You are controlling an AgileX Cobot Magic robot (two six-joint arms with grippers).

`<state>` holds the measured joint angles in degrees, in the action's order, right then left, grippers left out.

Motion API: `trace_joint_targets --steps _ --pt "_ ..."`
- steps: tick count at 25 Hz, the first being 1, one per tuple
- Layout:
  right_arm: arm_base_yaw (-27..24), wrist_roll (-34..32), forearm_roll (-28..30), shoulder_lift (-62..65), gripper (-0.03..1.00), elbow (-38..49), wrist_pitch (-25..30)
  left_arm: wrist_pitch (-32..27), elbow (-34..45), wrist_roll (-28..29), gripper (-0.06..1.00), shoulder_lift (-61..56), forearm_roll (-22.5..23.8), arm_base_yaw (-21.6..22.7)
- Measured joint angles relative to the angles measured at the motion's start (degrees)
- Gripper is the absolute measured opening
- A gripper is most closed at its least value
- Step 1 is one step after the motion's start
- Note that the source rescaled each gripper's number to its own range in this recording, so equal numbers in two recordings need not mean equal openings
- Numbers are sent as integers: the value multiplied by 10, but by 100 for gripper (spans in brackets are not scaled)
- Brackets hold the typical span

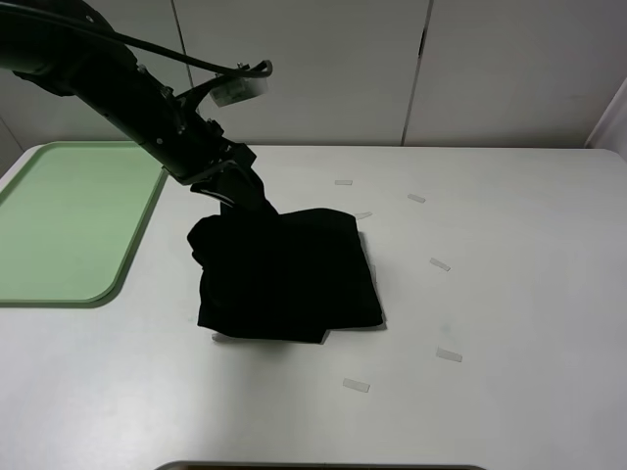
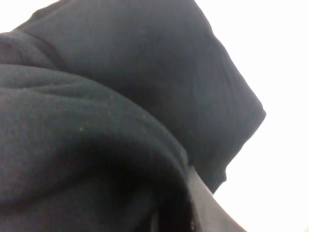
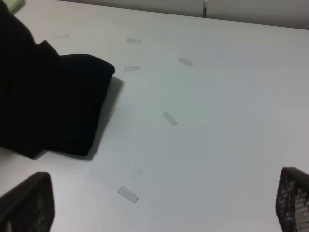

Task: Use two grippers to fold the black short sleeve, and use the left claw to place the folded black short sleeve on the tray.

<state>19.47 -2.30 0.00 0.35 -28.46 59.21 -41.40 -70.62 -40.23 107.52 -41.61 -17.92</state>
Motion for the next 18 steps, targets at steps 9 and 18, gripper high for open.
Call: trace_joint_targets --steps 9,18 --pt "0 0 0 0 100 0 0 71 0 -21 0 0 -80 -45" --pt "0 0 0 0 100 0 0 182 0 -31 0 2 -125 -125"
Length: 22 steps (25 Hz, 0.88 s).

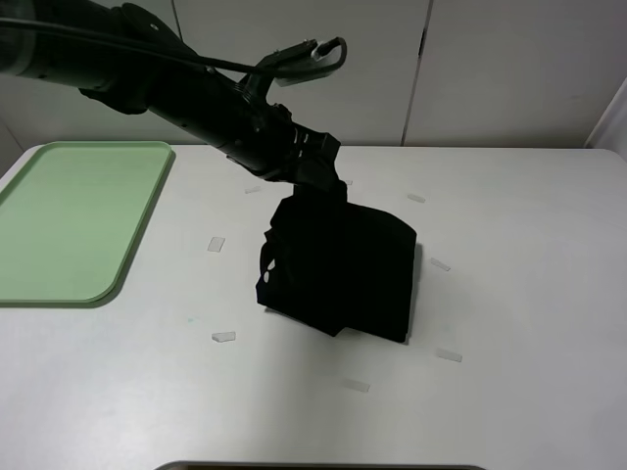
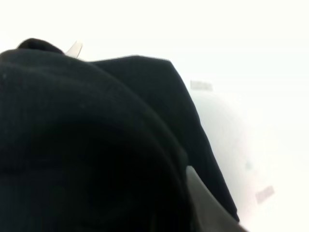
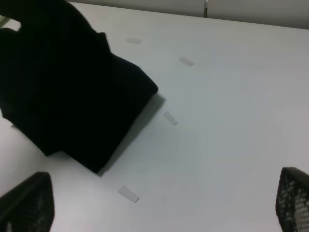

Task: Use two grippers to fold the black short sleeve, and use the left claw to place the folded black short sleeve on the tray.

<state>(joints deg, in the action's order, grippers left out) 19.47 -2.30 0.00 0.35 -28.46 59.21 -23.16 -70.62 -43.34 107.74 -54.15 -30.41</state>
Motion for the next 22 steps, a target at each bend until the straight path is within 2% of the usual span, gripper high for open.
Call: trace_joint_targets --steps 9,13,19,22 --pt "0 0 0 0 100 0 0 91 0 -2 0 54 -7 -81" --pt "0 0 0 0 100 0 0 127 0 -2 0 66 -26 -113" --pt "0 0 0 0 100 0 0 166 0 -2 1 66 -35 -137" --pt "0 0 0 0 100 0 0 169 0 -10 8 66 -33 -138"
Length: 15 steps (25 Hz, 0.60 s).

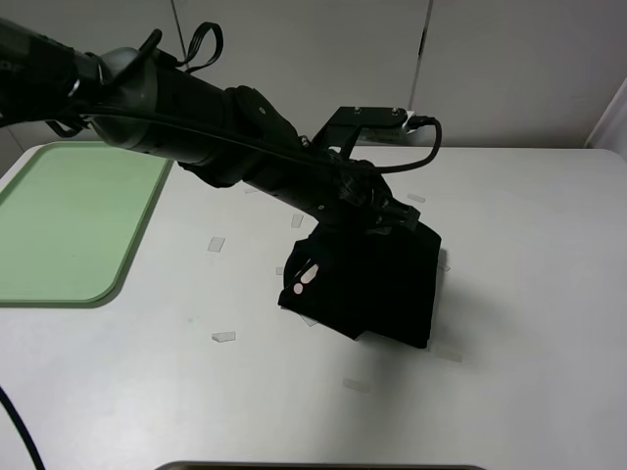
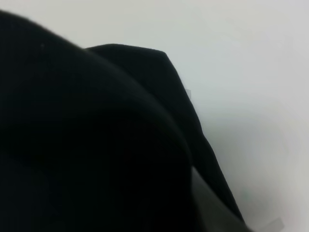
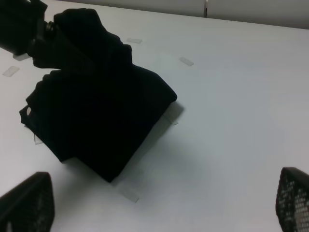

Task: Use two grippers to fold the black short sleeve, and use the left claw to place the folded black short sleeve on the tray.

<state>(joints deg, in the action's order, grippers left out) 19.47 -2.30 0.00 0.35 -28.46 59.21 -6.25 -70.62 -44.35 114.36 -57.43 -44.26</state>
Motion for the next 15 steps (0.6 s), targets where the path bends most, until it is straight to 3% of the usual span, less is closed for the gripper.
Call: trace_joint_targets --steps 2,5,7,10,15 --pt "0 0 0 0 100 0 0 0 0 -21 24 0 0 -3" --pt "0 0 0 0 100 0 0 -4 0 -64 63 0 -1 -11" --pt "0 0 0 0 100 0 0 -4 0 -91 82 0 -1 -17" --pt "0 0 0 0 100 0 0 -7 0 -141 92 0 -1 -27" --pt "0 0 0 0 100 0 0 -43 0 -260 95 0 -1 -41"
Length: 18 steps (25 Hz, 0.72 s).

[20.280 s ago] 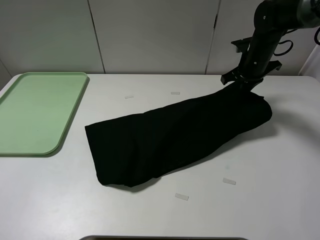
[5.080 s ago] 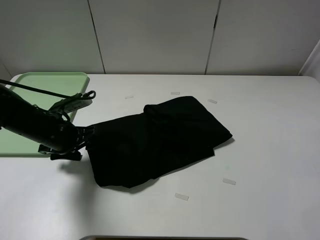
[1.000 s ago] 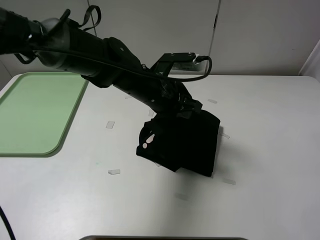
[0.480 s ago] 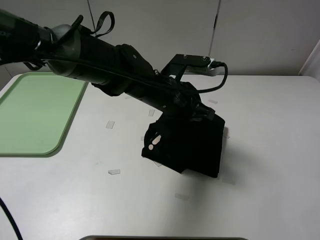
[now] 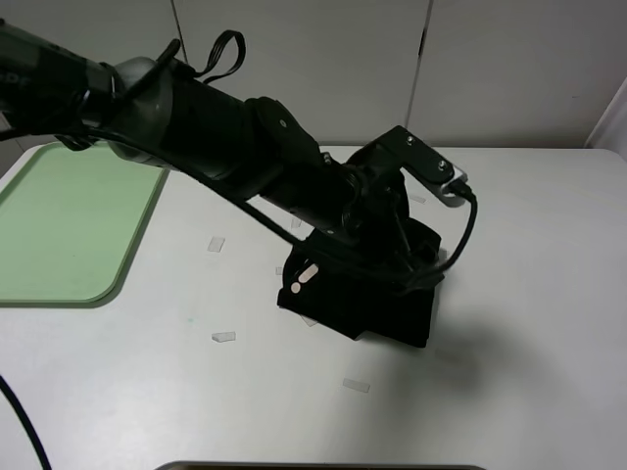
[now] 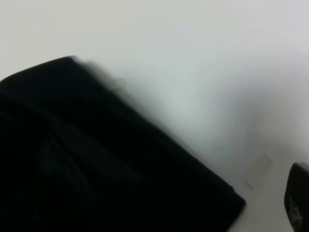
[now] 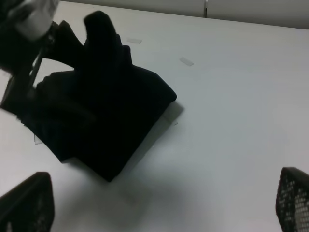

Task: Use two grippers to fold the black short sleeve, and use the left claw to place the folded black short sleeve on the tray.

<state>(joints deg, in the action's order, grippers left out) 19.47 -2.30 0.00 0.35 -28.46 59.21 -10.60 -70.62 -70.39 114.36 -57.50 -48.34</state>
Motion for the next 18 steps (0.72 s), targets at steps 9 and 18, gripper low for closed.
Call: trace_joint_targets --steps 9,18 --pt "0 0 0 0 100 0 0 -35 0 -214 95 0 -2 -11" --pt "0 0 0 0 100 0 0 63 1 -227 95 -49 -110 -11"
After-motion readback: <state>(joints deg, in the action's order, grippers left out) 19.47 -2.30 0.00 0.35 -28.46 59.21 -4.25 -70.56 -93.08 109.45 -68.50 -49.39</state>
